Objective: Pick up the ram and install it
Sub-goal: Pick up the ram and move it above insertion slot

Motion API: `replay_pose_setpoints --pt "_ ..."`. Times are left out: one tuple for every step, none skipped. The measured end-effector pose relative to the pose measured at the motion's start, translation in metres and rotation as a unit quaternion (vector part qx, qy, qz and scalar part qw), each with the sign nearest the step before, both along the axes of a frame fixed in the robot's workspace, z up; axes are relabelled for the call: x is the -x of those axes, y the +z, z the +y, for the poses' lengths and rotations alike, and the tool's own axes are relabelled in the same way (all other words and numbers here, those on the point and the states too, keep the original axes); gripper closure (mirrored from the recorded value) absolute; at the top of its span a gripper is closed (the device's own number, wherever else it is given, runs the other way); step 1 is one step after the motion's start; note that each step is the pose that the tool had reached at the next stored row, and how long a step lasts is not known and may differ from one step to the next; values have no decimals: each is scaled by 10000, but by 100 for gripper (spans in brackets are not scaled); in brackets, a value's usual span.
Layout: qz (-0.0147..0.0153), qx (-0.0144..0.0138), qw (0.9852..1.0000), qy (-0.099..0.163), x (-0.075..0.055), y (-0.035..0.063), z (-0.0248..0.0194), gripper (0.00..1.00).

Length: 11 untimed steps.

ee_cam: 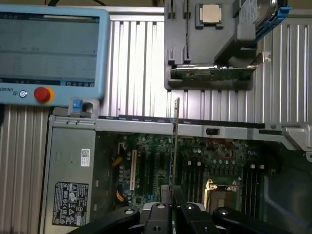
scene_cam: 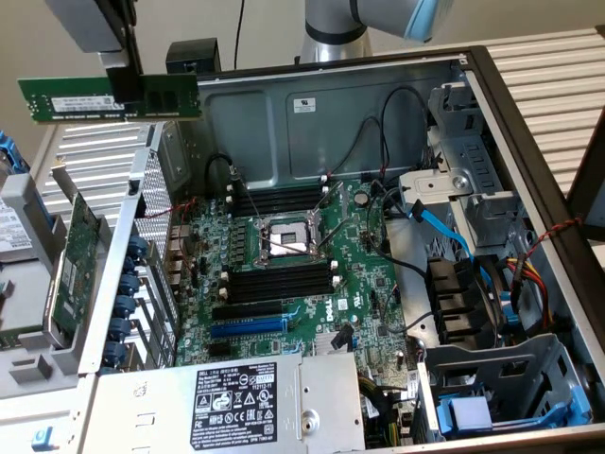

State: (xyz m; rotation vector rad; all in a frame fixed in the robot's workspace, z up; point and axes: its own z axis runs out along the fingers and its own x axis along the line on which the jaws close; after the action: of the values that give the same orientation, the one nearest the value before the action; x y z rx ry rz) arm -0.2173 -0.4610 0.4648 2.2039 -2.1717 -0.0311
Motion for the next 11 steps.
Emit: replay_pose_setpoints --pt "0 0 10000 0 -31 -1 17 86" --pt "0 0 10000 0 -61 -2 34 86" --pt "0 0 10000 0 -91 -3 51 86" --pt "0 0 10000 0 -121 -5 68 86" --pt "-1 0 10000 0 -151 -7 83 86" --pt "-3 0 10000 0 -178 -7 98 86" --pt "-7 0 10000 0 -204 -8 111 86" --pt "-13 0 10000 0 -231 -8 124 86" --pt "-23 -1 10000 0 -255 -8 137 86" --pt "-39 -2 10000 0 -275 -9 150 86" --pt "-68 -3 10000 0 -291 -9 163 86"
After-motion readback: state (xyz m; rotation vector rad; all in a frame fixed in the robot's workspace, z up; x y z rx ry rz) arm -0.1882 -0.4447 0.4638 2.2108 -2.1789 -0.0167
